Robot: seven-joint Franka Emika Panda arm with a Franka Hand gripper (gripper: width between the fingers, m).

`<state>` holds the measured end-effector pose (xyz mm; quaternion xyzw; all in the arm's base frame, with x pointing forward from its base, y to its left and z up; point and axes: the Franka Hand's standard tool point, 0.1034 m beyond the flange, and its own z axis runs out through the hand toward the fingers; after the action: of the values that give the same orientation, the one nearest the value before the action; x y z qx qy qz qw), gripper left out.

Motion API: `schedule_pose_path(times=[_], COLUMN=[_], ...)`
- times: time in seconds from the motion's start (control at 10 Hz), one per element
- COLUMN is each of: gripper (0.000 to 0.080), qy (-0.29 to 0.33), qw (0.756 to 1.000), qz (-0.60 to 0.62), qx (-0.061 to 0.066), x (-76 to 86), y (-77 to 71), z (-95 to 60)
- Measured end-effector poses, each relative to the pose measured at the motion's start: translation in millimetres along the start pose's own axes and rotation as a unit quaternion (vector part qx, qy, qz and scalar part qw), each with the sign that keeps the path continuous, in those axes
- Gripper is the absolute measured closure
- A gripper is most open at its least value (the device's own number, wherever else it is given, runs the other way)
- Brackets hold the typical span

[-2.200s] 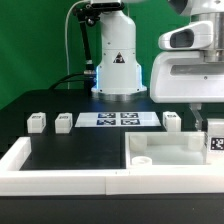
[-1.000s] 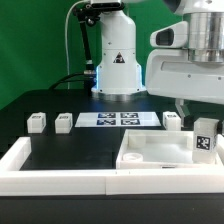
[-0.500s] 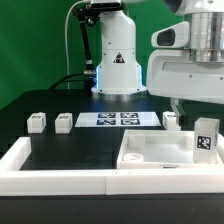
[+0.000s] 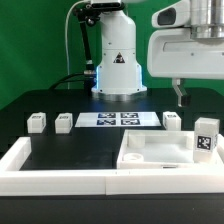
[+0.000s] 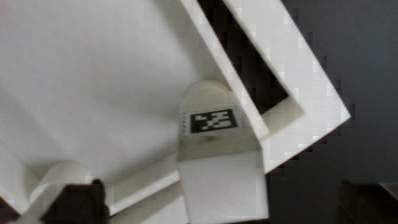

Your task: Assemble square table

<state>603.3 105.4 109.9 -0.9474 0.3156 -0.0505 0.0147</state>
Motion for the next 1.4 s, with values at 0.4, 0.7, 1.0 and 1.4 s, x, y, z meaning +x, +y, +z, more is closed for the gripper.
schedule_pose_path(times=[0.4,0.7,1.0,1.4], gripper=[0.0151,0.0151,0.0151,0.0151], qy=[0.000,0.016,0.015,0.014], qw=[1.000,0.999,0.988,0.988], qz=[0.000,-0.039,-0.152,-0.155], qx=[-0.002,0.007,0.009,0.014], x=[0.3,-6.6,-15.5,-17.2], y=[0.1,2.2,-0.2,7.3], z=[3.0,10.4,4.1,1.0])
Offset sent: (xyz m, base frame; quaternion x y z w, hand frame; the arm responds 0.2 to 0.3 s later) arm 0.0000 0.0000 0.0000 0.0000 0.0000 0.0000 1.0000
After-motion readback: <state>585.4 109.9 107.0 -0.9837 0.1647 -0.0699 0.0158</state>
